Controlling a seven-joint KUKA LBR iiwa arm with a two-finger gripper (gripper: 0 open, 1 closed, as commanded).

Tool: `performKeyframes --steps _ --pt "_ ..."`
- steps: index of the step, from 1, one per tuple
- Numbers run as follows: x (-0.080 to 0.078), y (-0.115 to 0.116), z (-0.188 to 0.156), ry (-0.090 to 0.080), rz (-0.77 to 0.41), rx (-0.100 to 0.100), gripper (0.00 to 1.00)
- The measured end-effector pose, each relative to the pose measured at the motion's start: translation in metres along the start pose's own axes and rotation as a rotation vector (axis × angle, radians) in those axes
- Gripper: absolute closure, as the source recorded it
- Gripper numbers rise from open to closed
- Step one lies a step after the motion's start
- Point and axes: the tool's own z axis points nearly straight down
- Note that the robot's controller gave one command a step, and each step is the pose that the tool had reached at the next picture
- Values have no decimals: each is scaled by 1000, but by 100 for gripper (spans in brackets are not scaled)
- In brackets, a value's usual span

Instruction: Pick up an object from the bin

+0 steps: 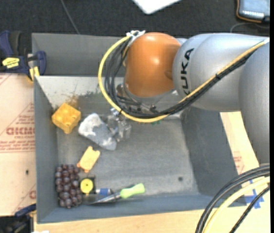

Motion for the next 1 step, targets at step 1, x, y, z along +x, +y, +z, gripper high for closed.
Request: performKeyframes --steps 1 --pt "3 5 -38 15 -16 -6 100"
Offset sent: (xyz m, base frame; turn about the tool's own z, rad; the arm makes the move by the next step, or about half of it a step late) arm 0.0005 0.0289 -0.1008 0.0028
